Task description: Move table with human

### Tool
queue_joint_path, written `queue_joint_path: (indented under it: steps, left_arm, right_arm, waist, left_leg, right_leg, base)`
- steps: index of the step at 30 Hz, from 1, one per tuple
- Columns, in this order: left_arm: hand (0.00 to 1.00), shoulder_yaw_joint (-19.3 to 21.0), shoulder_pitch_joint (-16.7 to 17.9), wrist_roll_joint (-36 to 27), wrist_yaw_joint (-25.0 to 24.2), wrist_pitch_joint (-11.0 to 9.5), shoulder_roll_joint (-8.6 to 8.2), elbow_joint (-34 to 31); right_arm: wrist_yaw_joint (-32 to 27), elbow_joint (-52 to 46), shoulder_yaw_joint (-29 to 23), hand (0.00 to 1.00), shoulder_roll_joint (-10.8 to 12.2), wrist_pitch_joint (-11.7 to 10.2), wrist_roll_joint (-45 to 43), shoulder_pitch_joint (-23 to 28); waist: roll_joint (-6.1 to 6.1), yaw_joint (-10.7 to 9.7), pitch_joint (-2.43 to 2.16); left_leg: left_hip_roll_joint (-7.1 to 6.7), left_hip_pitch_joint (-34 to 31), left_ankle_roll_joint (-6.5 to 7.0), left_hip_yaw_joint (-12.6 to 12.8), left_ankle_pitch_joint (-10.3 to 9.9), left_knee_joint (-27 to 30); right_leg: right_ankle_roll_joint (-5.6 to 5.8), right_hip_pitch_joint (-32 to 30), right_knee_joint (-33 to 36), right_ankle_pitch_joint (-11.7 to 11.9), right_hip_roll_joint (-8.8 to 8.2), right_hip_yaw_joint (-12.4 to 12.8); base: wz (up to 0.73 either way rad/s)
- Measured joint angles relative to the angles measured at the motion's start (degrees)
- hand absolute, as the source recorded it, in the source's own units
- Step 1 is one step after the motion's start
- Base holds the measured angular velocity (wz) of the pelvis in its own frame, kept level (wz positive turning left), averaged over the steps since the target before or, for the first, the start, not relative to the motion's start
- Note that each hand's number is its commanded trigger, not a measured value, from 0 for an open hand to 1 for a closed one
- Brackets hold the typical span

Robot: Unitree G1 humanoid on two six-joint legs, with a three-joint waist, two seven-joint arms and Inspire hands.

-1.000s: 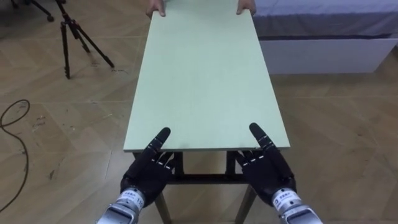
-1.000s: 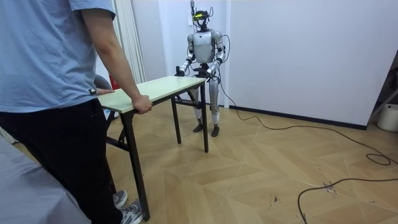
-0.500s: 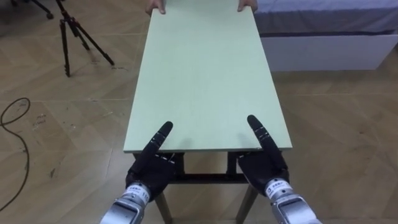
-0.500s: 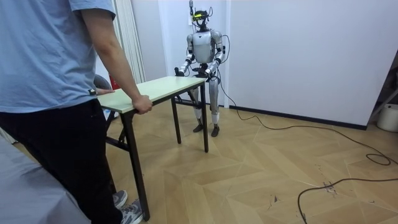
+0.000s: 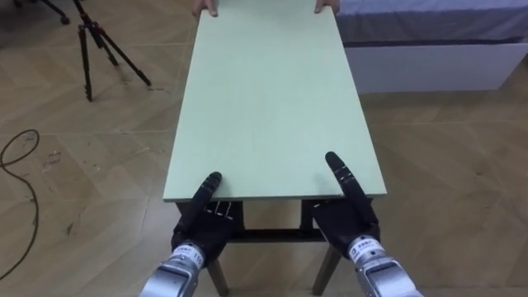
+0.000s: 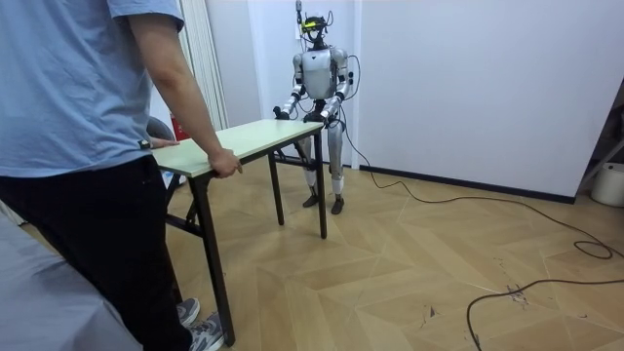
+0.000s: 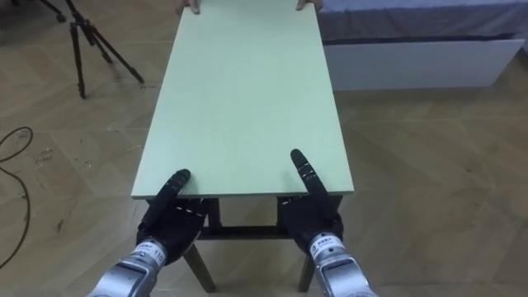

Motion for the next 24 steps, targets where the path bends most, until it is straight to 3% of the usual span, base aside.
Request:
queue_joint_path:
  steps: [4,9,24]
  left_arm:
    - [1.00,-1.37,-0.13,-0.66,-0.15,0.12,-0.02,-0.19]
    - [1.00,-2.15,-0.14,-0.53,-0.15,0.15,-0.01,-0.53]
    - [1.00,-2.46,-0.15,-0.70,-0.07,-0.19,0.22,-0.67]
  right_arm:
    - [-2.20,0.87,0.06,1.00,0.00,-1.39,0.35,0.01]
    - [-2.68,0.87,0.84,1.00,-0.25,-3.58,0.45,0.04]
    - [-3.09,0.92,3.14,1.00,-0.63,-5.44,1.34,0.05]
  waist:
    - [0.18,1.51,-0.10]
    - [0.01,1.64,-0.04]
    - [-0.95,2.35,0.13]
  left_leg:
    - [0.05,0.05,-0.01,-0.19,0.02,-0.35]
    - [0.13,0.92,0.00,-0.61,0.02,-1.41]
    - [0.12,1.15,0.00,-0.44,0.02,-1.66]
  right_leg:
    - [0.00,-0.25,0.07,0.00,0.01,0.11]
    - [0.00,0.18,0.09,0.00,0.05,0.11]
    - [0.00,0.14,0.04,0.00,-0.04,0.15]
  base:
    - [0.03]
    - [0.01]
    - [0.00]
